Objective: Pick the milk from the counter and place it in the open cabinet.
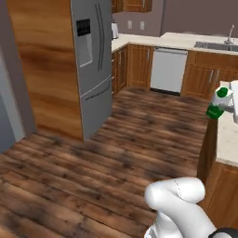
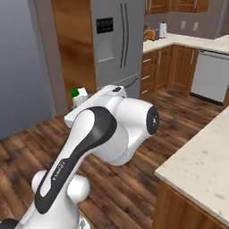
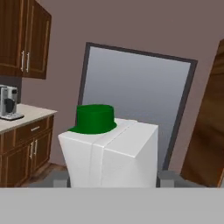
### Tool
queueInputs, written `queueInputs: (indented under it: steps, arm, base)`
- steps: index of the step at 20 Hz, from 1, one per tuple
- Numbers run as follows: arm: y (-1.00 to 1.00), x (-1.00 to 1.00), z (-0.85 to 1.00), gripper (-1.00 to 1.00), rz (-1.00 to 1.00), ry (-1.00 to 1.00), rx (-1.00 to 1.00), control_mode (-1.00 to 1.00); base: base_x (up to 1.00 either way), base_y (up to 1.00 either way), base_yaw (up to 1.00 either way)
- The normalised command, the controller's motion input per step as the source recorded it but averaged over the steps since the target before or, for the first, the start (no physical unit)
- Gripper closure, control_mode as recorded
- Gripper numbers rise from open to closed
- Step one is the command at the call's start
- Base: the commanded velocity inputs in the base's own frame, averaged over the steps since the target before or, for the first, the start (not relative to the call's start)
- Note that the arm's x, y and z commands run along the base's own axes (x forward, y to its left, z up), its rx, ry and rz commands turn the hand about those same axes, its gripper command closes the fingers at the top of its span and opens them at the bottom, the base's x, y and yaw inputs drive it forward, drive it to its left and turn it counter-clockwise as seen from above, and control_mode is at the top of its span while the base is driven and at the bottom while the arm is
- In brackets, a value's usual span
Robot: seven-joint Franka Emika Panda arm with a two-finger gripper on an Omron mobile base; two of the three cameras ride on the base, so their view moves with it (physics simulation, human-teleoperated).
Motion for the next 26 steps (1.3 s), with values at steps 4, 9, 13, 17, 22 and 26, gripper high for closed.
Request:
queueInputs:
  steps: [4,9,13,17,22,26]
  arm:
    - [0.00,0.00,0.00,1.00,0.00,0.00,0.00,1.00]
    - [0.00,0.00,0.00,1.00,0.00,0.00,0.00,1.00]
    - [0.00,0.00,0.00,1.00,0.00,0.00,0.00,1.00]
    - [0.00,0.00,0.00,1.00,0.00,0.00,0.00,1.00]
    - [0.00,0.00,0.00,1.00,0.00,0.00,0.00,1.00]
    - [0.00,0.00,0.00,1.00,0.00,0.00,0.00,1.00]
  base:
    - [0.00,0.24,0.68]
    - [0.00,0.15,0.69]
    - [0.00,0.15,0.70]
    - [0.00,0.23,0.70]
    - [0.00,0.24,0.71]
    - [0.00,0.21,0.75]
